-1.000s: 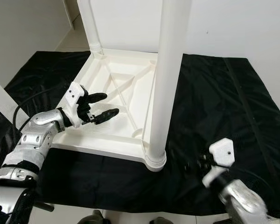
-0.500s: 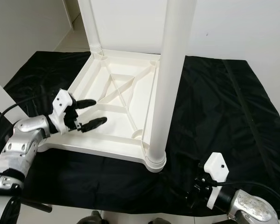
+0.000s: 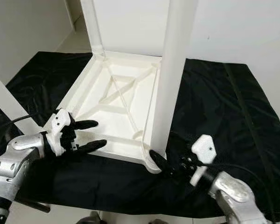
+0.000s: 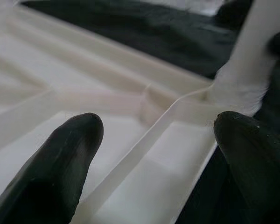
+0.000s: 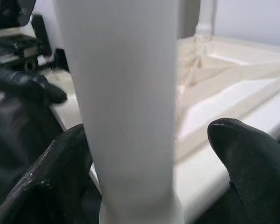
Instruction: Building children table
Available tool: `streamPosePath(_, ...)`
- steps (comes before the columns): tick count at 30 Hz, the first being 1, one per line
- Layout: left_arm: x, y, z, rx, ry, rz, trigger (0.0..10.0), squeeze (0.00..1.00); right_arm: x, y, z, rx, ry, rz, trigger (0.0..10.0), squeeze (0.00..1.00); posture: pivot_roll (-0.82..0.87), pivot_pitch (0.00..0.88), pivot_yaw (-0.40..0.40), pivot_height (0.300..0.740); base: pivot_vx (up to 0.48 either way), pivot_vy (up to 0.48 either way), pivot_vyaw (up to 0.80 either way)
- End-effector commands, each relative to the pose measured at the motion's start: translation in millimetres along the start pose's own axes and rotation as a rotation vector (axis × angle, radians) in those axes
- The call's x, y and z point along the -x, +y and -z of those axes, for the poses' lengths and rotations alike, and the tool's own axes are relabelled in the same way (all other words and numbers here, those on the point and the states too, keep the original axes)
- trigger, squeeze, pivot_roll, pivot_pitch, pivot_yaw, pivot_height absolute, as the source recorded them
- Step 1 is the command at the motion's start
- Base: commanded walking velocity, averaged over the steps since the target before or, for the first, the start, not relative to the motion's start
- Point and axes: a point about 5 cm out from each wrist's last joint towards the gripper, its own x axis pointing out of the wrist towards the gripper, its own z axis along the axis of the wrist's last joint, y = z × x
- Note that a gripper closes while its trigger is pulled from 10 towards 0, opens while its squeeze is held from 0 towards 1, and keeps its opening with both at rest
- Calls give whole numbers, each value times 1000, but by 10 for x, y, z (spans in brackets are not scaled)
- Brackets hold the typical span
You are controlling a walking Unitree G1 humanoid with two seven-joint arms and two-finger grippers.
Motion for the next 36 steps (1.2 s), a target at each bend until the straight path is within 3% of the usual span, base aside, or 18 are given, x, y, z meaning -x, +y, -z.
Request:
streamPosePath(1, -53, -95, -50, -5, -17, 129, 10000, 0, -46, 21, 32, 3, 8, -2, 10000, 0, 0, 30, 20, 740, 0, 0, 0)
streamPosePath(8, -251, -158, -116, -2, -74, 127, 10000, 0, -233, 25, 77, -6, -28, 51, 10000, 0, -11, 40, 19, 740, 0, 0, 0)
streamPosePath(10, -380, -208, -142, 16, -97, 113, 10000, 0, -248, -28, 93, -5, -38, 113, 10000, 0, -19, 43, 22, 740, 0, 0, 0)
streamPosePath(12, -482, -254, -186, 66, -123, 99, 10000, 0, -158, -102, 118, 9, -19, 164, 10000, 0, -34, 46, 22, 740, 0, 0, 0)
streamPosePath(15, -515, -289, -222, 93, -136, 102, 10000, 0, -95, -144, 127, 13, -11, 195, 10000, 0, -40, 49, 25, 740, 0, 0, 0)
streamPosePath(19, -552, -300, -222, 93, -131, 104, 10000, 0, -39, -192, 133, 25, -6, 237, 10000, 0, -47, 52, 25, 740, 0, 0, 0)
streamPosePath(31, -800, -222, -311, 68, -107, 89, 10000, 0, 219, -590, 182, 60, -20, 542, 10000, 0, -72, 65, 33, 740, 0, 0, 0)
streamPosePath(36, -853, -248, -337, 76, -122, 75, 10000, 0, 272, -644, 183, 59, -27, 595, 10000, 0, -77, 67, 34, 740, 0, 0, 0)
